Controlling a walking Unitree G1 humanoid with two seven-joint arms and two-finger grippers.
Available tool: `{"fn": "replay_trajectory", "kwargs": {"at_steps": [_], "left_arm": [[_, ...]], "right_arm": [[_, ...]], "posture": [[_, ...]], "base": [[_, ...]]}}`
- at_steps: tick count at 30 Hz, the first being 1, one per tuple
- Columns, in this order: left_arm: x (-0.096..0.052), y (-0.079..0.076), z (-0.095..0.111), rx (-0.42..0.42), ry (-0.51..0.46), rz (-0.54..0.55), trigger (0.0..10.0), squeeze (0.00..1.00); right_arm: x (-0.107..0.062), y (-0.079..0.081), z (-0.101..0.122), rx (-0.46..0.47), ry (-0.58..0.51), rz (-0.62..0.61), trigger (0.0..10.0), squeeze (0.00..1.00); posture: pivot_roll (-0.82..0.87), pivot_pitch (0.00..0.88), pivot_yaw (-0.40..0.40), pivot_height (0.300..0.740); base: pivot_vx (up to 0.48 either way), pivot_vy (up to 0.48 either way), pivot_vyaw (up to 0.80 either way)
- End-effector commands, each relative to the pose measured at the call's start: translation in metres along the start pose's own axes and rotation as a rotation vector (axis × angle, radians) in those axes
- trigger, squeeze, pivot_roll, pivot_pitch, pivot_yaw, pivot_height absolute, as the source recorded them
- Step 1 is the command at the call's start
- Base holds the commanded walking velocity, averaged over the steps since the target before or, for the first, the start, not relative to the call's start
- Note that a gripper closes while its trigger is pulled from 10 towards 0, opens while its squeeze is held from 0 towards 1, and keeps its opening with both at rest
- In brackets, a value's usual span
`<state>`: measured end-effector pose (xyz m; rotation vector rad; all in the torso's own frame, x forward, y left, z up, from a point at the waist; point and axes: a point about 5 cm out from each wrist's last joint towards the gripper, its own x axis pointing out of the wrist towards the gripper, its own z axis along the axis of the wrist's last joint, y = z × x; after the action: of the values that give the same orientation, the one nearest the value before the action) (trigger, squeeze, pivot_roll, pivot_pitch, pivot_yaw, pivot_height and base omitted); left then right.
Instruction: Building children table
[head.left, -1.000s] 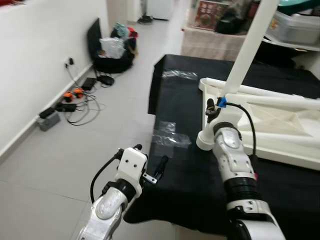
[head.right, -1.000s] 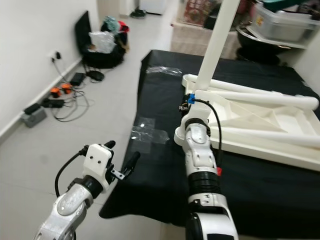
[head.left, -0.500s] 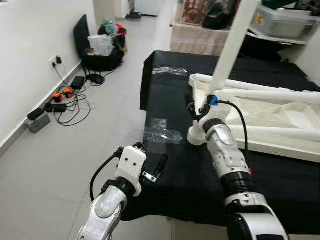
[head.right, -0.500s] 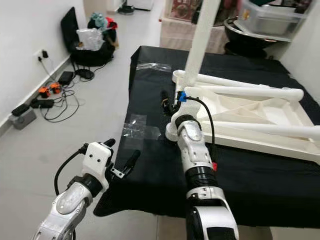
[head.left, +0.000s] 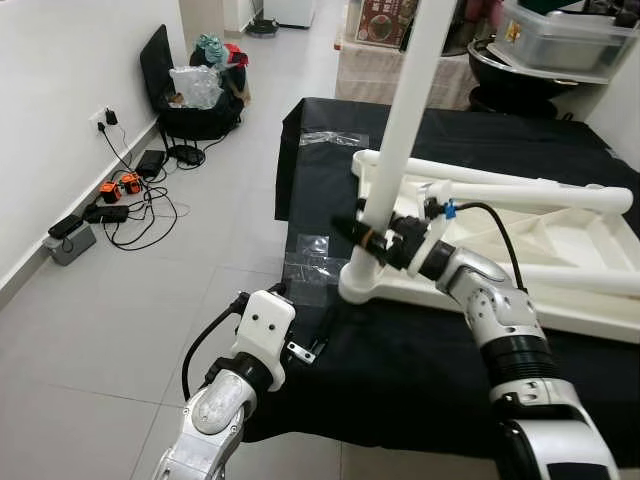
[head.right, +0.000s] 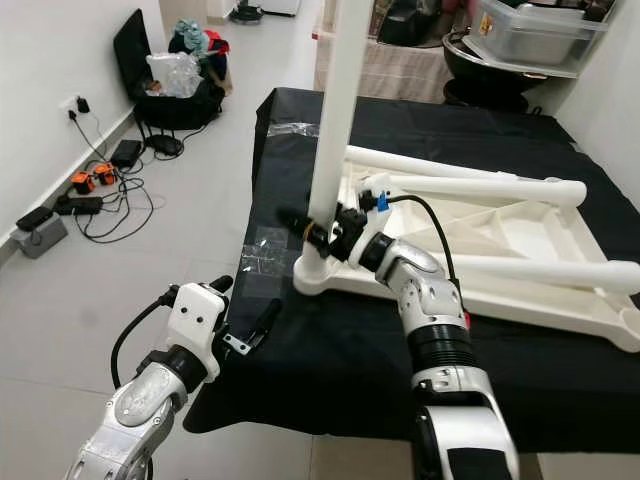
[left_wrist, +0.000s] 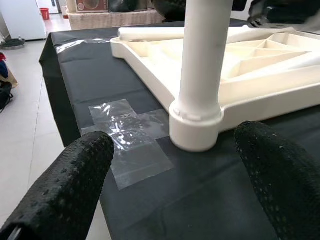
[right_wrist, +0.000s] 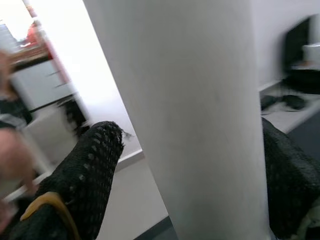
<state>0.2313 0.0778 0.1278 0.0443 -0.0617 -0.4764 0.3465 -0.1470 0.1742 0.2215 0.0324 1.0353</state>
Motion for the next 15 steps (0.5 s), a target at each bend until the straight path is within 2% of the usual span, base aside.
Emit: {"fn": "replay_trajectory", "kwargs": {"at_steps": [1,6,7,8,9,13,15], "left_arm": [[-0.001,-0.002,-0.003,-0.007,0.011,0.000,10.0,0.00],[-0.001,-0.003,-0.003,-0.006,0.011,-0.001,10.0,0.00],[-0.001,-0.002,-0.003,-0.006,0.011,0.000,10.0,0.00],[-0.001,-0.002,-0.003,-0.006,0.011,0.000,10.0,0.00],[-0.001,-0.002,-0.003,-0.007,0.011,0.000,10.0,0.00],[-0.001,-0.002,-0.002,-0.006,0.010,0.001,10.0,0.00],[-0.001,-0.002,-0.002,-0.005,0.010,0.001,10.0,0.00]], "right_arm": [[0.008,0.015,-0.012,0.028,0.065,0.192,10.0,0.00],[0.013,0.019,-0.015,0.029,0.089,0.260,10.0,0.00],[0.018,0.018,-0.014,0.020,0.080,0.250,3.5,0.00],[0.018,0.018,-0.014,0.020,0.080,0.250,3.5,0.00],[0.022,0.019,-0.012,0.017,0.061,0.254,0.0,0.00],[0.026,0.016,-0.008,0.008,0.034,0.202,0.0,0.00],[0.031,0.002,-0.004,-0.041,0.005,-0.011,0.0,0.00]], "posture": [[0.06,0.000,-0.101,0.740],[0.06,0.000,-0.101,0.740],[0.06,0.000,-0.101,0.740],[0.06,0.000,-0.101,0.740],[0.06,0.000,-0.099,0.740],[0.06,0.000,-0.098,0.740],[0.06,0.000,-0.096,0.740]], "base": [[0.000,0.000,0.00],[0.000,0.000,0.00],[0.000,0.000,0.00],[0.000,0.000,0.00],[0.000,0.000,0.00],[0.000,0.000,0.00],[0.000,0.000,0.00]]}}
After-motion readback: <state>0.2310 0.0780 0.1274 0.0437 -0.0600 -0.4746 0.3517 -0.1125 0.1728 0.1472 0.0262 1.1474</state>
